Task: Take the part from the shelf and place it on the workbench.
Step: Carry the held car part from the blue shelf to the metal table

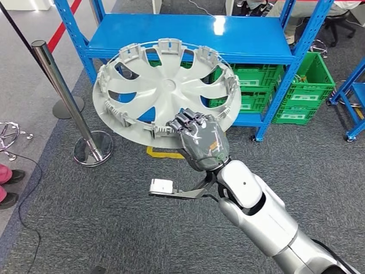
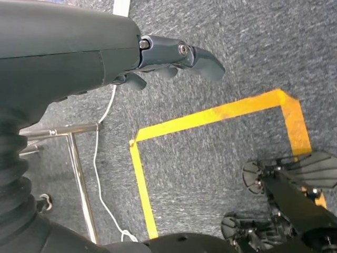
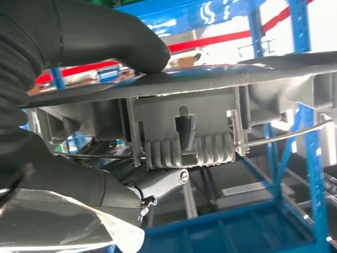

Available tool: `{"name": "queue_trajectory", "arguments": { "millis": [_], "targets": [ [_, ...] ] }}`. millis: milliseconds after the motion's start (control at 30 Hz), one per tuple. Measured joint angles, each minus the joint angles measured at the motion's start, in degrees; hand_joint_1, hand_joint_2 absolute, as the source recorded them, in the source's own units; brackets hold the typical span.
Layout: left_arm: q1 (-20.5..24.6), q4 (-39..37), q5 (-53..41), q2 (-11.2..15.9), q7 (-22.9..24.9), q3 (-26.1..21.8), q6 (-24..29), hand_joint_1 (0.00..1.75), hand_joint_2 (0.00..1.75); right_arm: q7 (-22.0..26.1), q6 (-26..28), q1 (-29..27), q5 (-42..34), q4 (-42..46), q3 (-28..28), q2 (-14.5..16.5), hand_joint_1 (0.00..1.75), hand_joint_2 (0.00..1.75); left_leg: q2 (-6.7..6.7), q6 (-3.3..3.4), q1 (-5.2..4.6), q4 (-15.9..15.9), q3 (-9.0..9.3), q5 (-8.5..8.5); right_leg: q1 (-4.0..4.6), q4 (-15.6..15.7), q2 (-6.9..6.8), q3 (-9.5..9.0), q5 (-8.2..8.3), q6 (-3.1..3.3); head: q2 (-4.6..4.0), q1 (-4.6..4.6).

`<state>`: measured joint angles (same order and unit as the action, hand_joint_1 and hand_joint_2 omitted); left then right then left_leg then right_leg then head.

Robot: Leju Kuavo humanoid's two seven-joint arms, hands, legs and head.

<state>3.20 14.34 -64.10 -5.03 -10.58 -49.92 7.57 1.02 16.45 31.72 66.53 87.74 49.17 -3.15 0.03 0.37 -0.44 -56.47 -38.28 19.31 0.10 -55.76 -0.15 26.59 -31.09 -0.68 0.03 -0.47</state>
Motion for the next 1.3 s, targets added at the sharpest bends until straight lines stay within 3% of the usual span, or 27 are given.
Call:
{"name": "queue_trajectory", "arguments": {
  "millis": [33,67,100,167,200,233,267,333,367,433,467,533,600,667,700,733,767,800,867,933,967,1067,1133,1200,1233,1267,1300],
  "targets": [
    [-0.05,0.0,0.08,0.04,0.0,0.0,0.0,0.0,1.75,0.0,-0.03,0.04,-0.03,-0.02,0.01,0.01,1.75,1.75,-0.04,-0.37,0.06,0.01,-0.27,0.16,-0.08,0.02,-0.08,0.62,0.68,0.32,0.0,0.08],
    [-0.13,0.0,0.16,0.06,0.0,0.0,0.0,0.0,1.75,0.0,-0.05,0.08,-0.04,-0.04,0.03,0.03,1.75,1.75,-0.09,-0.74,0.11,-0.75,-0.7,1.49,-0.21,0.14,-0.18,1.24,1.39,0.77,0.0,0.06],
    [-0.22,0.0,0.22,0.07,-0.01,0.0,0.0,0.0,1.75,0.01,-0.09,0.1,-0.05,-0.05,0.05,0.04,1.75,1.75,-0.14,-1.09,0.2,-2.61,-1.28,3.95,-0.37,0.23,-0.28,1.98,2.2,1.2,-0.01,0.01],
    [-0.28,0.0,0.28,0.03,-0.01,0.0,-0.01,0.0,1.75,-0.05,-0.14,0.11,-0.1,-0.09,0.07,0.07,1.75,1.75,-0.14,-1.72,0.57,-9.63,-2.7,10.21,-0.34,0.04,-0.35,3.66,3.66,1.67,-0.01,-0.12],
    [-0.28,0.0,0.29,0.02,-0.01,0.0,-0.01,0.0,1.75,-0.08,-0.16,0.08,-0.1,-0.14,0.05,0.07,1.75,1.75,-0.14,-1.97,0.74,-13.5,-3.18,12.06,-0.31,-0.19,-0.38,4.68,4.34,1.67,-0.01,-0.14],
    [-0.25,0.0,0.31,0.02,0.0,0.0,-0.01,0.0,1.75,-0.1,-0.19,0.07,-0.12,-0.21,0.05,0.07,1.75,1.75,-0.14,-2.17,0.87,-16.34,-3.17,12.48,-0.29,-0.51,-0.4,5.79,4.96,1.63,0.0,-0.14],
    [-0.23,0.01,0.31,0.03,0.0,0.0,-0.01,0.0,1.75,-0.07,-0.2,0.05,-0.11,-0.27,0.05,0.07,1.75,1.75,-0.14,-2.3,0.98,-17.43,-2.42,11.56,-0.3,-0.92,-0.4,6.96,5.53,1.57,0.0,-0.16],
    [-0.13,0.02,0.33,0.04,0.0,0.0,-0.01,0.0,1.75,-0.01,-0.21,0.02,-0.11,-0.32,0.09,0.08,1.75,1.75,-0.14,-2.27,1.13,-13.93,1.76,8.75,-0.31,-1.81,-0.39,9.21,6.66,1.4,0.01,-0.18],
    [-0.03,0.04,0.33,0.04,0.0,0.0,-0.01,0.0,1.75,0.01,-0.21,0.02,-0.11,-0.32,0.08,0.09,1.75,1.75,-0.15,-2.12,1.12,-10.07,4.76,8.63,-0.24,-2.18,-0.37,10.11,7.17,1.24,0.01,-0.19],
    [0.2,0.09,0.37,0.04,-0.06,0.0,0.06,0.0,1.75,-0.01,-0.23,0.05,-0.13,-0.32,0.02,0.12,1.75,1.75,-0.19,-1.52,0.9,-2.88,9.45,10.14,-0.16,-2.45,-0.41,11.11,8.3,0.69,0.01,-0.09],
    [0.25,0.11,0.45,0.03,-0.13,0.0,0.15,0.0,1.75,-0.01,-0.25,0.07,-0.14,-0.32,0.02,0.14,1.75,1.75,-0.21,-1.16,0.71,-1.18,10.15,10.75,-0.18,-2.29,-0.45,11.3,8.89,0.33,0.01,-0.18],
    [0.19,0.13,0.69,-0.03,-0.25,0.0,0.36,0.0,1.75,0.01,-0.28,0.11,-0.16,-0.35,0.03,0.15,1.75,1.75,-0.11,-0.26,0.61,-0.18,9.71,9.93,-0.34,-1.88,-0.43,11.65,9.76,-0.43,0.01,-0.3],
    [0.13,0.17,0.85,-0.1,-0.28,0.0,0.57,0.0,1.75,0.04,-0.31,0.18,-0.18,-0.38,0.03,0.14,1.75,1.75,0.09,0.71,0.8,0.28,8.83,8.6,-0.42,-3.64,-0.19,12.82,7.21,-1.02,0.01,-0.13],
    [0.15,0.21,0.9,-0.17,-0.29,0.0,0.76,0.0,1.75,0.1,-0.35,0.24,-0.22,-0.42,0.04,0.14,1.75,1.75,0.15,1.22,0.83,0.35,7.42,7.25,-0.55,-9.98,-0.03,14.9,1.6,-1.43,0.01,0.07],
    [0.14,0.22,0.9,-0.2,-0.3,0.0,0.84,0.0,1.75,0.12,-0.39,0.22,-0.24,-0.44,0.07,0.14,1.75,1.75,0.15,1.24,0.81,0.29,6.6,6.62,-0.6,-13.9,-0.01,15.83,-0.33,-1.6,0.01,0.1],
    [0.12,0.22,0.91,-0.25,-0.31,0.0,0.89,0.0,1.75,0.13,-0.46,0.19,-0.27,-0.49,0.08,0.14,1.75,1.75,0.15,1.19,0.79,0.23,5.74,5.99,-0.64,-17.11,-0.01,16.36,-1.07,-1.74,0.0,0.09],
    [0.09,0.22,0.91,-0.29,-0.32,0.0,0.92,0.0,1.75,0.15,-0.52,0.18,-0.29,-0.54,0.1,0.14,1.75,1.75,0.15,1.08,0.78,0.16,4.94,5.43,-0.65,-18.49,-0.01,16.02,-0.43,-1.8,0.0,0.09],
    [0.08,0.22,0.91,-0.34,-0.32,0.0,0.94,0.0,1.75,0.15,-0.6,0.16,-0.32,-0.58,0.11,0.14,1.75,1.75,0.16,0.92,0.79,0.07,4.2,4.91,-0.67,-17.72,-0.02,14.6,1.02,-1.8,-0.01,0.09],
    [0.1,0.22,0.91,-0.46,-0.33,0.0,0.94,0.0,1.75,0.17,-0.69,0.22,-0.37,-0.62,0.13,0.15,1.75,1.75,0.13,0.51,0.74,-0.17,3.07,4.12,-0.67,-10.74,-0.04,8.86,2.87,-1.56,0.0,0.1],
    [0.13,0.23,0.91,-0.51,-0.38,0.0,0.93,0.0,1.75,0.22,-0.73,0.36,-0.4,-0.61,0.14,0.22,1.75,1.75,0.12,-0.06,0.56,-0.48,2.41,3.47,-0.61,-3.44,0.02,3.72,1.99,-1.13,0.01,0.04],
    [0.13,0.24,0.91,-0.52,-0.42,0.0,0.93,0.0,1.75,0.24,-0.75,0.43,-0.42,-0.61,0.15,0.26,1.75,1.75,0.11,-0.38,0.48,-0.55,2.23,3.13,-0.54,-1.71,0.06,2.64,1.34,-0.89,0.01,0.0],
    [0.11,0.25,0.91,-0.48,-0.44,0.0,0.93,0.0,1.75,0.25,-0.79,0.58,-0.44,-0.62,0.16,0.31,1.75,1.75,0.08,-1.31,0.64,-1.24,1.68,3.28,-0.61,-1.15,0.01,2.93,1.85,0.28,0.0,-0.08],
    [0.08,0.26,0.91,-0.46,-0.45,0.0,0.93,0.0,1.75,0.25,-0.8,0.66,-0.45,-0.62,0.17,0.38,1.75,1.75,0.04,-1.94,0.85,-5.55,0.03,6.8,-0.78,-1.02,-0.12,3.43,2.52,1.12,-0.01,-0.33],
    [0.06,0.26,0.91,-0.55,-0.45,0.0,0.93,0.0,1.75,0.21,-0.81,0.68,-0.48,-0.63,0.18,0.44,1.75,1.75,0.04,-2.44,0.99,-13.29,-2.57,11.31,-0.69,-1.07,-0.16,4.13,3.06,1.46,-0.01,-0.52],
    [0.04,0.26,0.91,-0.58,-0.45,0.0,0.93,0.0,1.75,0.19,-0.81,0.67,-0.49,-0.66,0.2,0.44,1.75,1.75,0.05,-2.56,1.03,-16.21,-3.34,12.45,-0.65,-1.1,-0.16,4.46,3.3,1.48,-0.01,-0.52],
    [0.04,0.26,0.9,-0.58,-0.45,0.0,0.93,0.0,1.75,0.18,-0.83,0.67,-0.51,-0.68,0.26,0.44,1.75,1.75,0.04,-2.58,1.03,-17.29,-3.26,12.47,-0.63,-1.15,-0.13,4.76,3.5,1.46,0.0,-0.53],
    [0.05,0.26,0.9,-0.58,-0.45,0.0,0.93,0.0,1.75,0.19,-0.84,0.66,-0.52,-0.69,0.32,0.44,1.75,1.75,0.04,-2.49,1.02,-16.1,-2.14,11.42,-0.61,-1.21,-0.1,4.97,3.65,1.42,0.0,-0.54]
  ]
}}
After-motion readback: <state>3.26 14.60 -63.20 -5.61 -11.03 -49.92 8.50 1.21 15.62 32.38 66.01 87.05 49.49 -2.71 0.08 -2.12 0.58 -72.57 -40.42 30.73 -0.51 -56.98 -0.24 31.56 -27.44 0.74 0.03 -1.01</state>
